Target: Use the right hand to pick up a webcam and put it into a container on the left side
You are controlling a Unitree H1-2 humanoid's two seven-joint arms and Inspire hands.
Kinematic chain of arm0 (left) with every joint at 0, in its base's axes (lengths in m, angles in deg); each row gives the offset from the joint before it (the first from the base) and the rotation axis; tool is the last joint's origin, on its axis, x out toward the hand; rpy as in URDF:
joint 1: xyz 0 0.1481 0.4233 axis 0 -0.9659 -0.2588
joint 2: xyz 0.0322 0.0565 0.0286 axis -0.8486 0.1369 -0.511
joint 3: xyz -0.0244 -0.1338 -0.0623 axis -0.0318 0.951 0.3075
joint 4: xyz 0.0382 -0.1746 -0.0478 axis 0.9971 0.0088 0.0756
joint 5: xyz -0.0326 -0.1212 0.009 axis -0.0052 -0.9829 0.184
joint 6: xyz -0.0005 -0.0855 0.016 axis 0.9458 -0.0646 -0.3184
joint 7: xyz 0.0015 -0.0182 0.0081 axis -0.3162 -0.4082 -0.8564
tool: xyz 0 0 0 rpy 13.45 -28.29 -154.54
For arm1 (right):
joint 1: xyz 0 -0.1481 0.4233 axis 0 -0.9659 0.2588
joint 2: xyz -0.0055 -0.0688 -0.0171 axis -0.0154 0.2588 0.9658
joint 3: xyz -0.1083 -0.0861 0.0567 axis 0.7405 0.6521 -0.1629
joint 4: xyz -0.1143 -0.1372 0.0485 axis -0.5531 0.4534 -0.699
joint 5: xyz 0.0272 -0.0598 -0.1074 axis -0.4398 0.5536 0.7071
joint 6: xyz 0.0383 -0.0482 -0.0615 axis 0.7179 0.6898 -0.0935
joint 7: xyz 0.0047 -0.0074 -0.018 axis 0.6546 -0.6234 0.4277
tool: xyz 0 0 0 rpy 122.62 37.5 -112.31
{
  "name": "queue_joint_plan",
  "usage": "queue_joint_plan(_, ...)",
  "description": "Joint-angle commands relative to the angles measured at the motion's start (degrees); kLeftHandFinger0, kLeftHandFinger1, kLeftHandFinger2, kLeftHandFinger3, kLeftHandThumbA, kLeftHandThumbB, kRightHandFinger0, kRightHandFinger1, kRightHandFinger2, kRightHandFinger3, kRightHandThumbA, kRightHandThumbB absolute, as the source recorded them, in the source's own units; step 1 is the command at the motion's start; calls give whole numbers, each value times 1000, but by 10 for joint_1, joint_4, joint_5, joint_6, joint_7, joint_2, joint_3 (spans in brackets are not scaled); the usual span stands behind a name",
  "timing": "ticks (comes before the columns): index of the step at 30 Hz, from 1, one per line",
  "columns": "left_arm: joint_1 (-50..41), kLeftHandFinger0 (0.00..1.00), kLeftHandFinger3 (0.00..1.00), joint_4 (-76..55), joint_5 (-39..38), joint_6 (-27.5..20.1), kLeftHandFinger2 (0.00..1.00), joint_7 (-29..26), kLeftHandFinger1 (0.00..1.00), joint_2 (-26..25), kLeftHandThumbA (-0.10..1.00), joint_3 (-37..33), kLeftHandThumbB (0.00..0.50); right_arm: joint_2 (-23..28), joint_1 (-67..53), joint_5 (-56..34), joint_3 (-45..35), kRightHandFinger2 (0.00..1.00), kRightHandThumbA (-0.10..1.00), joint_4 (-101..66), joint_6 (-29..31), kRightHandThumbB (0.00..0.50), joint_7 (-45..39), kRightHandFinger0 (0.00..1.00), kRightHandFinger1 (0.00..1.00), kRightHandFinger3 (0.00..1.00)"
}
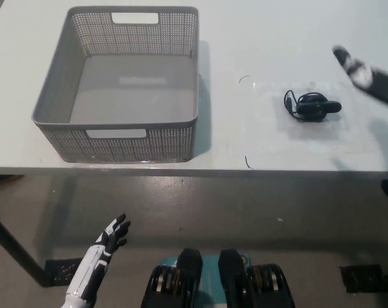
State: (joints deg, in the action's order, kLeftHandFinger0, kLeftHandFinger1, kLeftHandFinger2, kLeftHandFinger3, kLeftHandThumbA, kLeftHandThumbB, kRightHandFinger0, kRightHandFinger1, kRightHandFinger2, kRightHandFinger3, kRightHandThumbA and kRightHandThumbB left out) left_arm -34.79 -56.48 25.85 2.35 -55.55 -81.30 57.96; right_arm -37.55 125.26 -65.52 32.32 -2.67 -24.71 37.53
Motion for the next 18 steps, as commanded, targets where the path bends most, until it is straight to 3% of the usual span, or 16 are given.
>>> queue_joint_plan(1,-4,1000,1000,-13,7,-37,1000,0,1000,2,1000,-2,77,40,132,74,52,1000,816,149,-43,437,-25,1000,1000,1000)
queue_joint_plan(4,-8,1000,1000,-11,2,-37,1000,-1,1000,5,1000,-1,84,46,198,67,81,1000,906,244,-46,476,-47,1000,1000,1000)
queue_joint_plan(6,-15,1000,1000,-15,9,-38,1000,-3,1000,5,1000,-2,76,43,234,64,101,1000,896,297,-50,467,-62,1000,1000,1000)
queue_joint_plan(11,-44,1000,1000,-22,9,-40,1000,-6,1000,12,1000,-5,95,33,286,77,157,1000,917,422,-40,500,-80,1000,1000,1000)
queue_joint_plan(18,-54,1000,1000,-11,13,-50,1000,-5,1000,14,1000,-5,98,6,324,74,213,1000,905,622,-7,500,-60,1000,1000,1000)
